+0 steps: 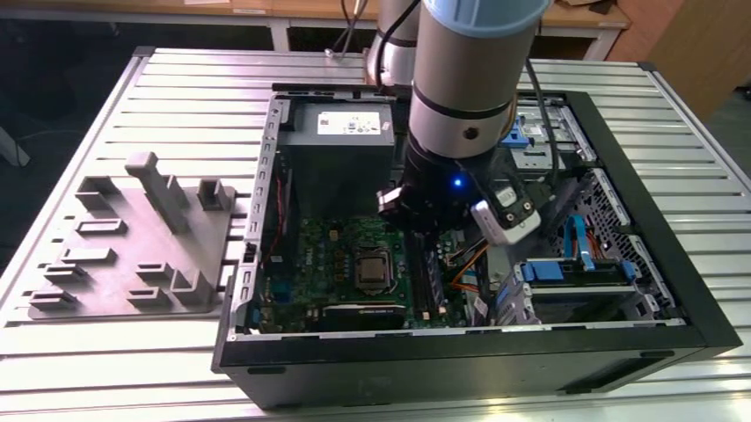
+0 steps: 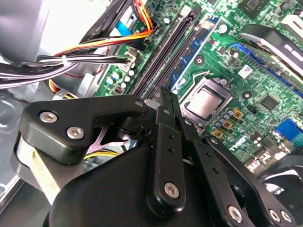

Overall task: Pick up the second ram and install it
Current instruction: 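Insert the second ram into the second slot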

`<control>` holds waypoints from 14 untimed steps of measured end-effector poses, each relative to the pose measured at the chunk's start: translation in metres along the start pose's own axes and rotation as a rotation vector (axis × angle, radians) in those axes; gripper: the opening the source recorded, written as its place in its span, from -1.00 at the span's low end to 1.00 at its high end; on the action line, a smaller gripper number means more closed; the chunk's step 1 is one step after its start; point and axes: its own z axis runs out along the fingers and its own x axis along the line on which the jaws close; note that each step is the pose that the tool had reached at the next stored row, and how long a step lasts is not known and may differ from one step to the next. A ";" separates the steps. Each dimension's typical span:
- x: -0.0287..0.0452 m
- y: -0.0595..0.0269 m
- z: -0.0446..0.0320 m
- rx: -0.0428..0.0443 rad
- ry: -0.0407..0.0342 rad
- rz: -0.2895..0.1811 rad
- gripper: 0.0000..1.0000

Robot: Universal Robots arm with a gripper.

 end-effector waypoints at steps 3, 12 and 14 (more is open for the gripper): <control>0.0002 0.0000 0.0054 -0.0001 0.0000 0.000 -0.84; 0.0009 -0.0001 0.0186 -0.0013 -0.0001 0.000 -0.84; 0.0010 -0.0002 0.0195 -0.0026 -0.0001 0.000 -0.84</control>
